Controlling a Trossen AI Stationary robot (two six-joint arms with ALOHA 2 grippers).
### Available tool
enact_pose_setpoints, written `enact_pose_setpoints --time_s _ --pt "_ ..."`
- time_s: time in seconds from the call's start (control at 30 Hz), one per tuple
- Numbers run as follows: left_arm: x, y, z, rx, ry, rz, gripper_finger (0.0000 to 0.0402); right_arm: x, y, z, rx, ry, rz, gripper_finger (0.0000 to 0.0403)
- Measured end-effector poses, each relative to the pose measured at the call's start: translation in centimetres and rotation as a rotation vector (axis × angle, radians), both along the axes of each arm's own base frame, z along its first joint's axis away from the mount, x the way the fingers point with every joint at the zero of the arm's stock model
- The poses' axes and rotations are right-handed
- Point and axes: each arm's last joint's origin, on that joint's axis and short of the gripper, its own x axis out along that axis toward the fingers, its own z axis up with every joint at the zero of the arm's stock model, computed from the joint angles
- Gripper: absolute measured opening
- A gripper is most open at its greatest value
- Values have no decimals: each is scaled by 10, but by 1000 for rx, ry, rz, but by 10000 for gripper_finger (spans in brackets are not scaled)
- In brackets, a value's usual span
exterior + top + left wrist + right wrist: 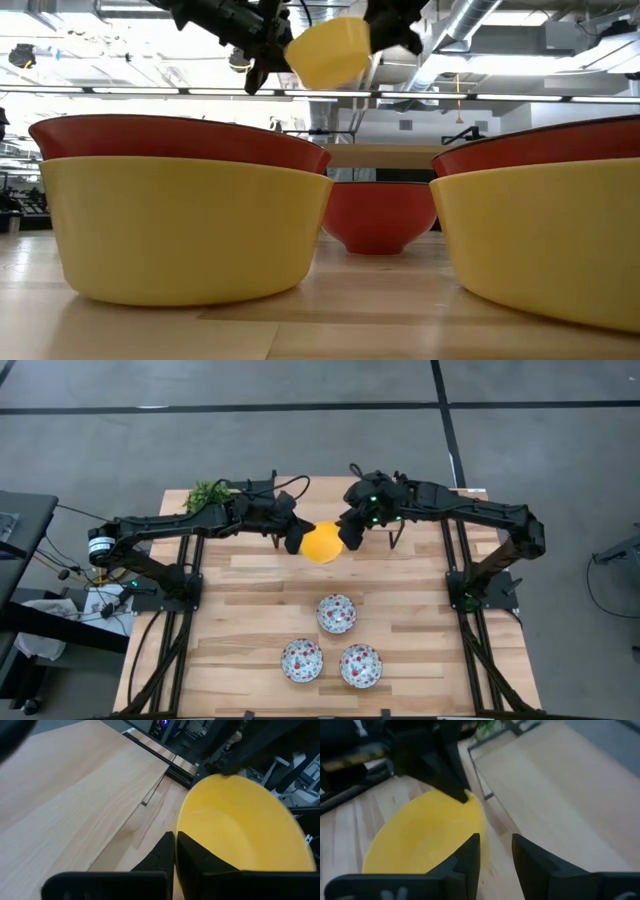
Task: Pick & Place Mini bowls
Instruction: Put the top yellow bowl on the shelf
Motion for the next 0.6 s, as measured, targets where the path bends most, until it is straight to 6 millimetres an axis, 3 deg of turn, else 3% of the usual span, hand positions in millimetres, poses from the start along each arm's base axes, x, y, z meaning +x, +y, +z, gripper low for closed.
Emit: enact_pose_setpoints --time_s 0.37,0.6 --pt "-7 12 4 -2 -9 35 9 -63 8 51 -165 -123 -177 87" --pt "-24 26 20 23 -61 103 9 -99 22 69 -226 -150 -224 87"
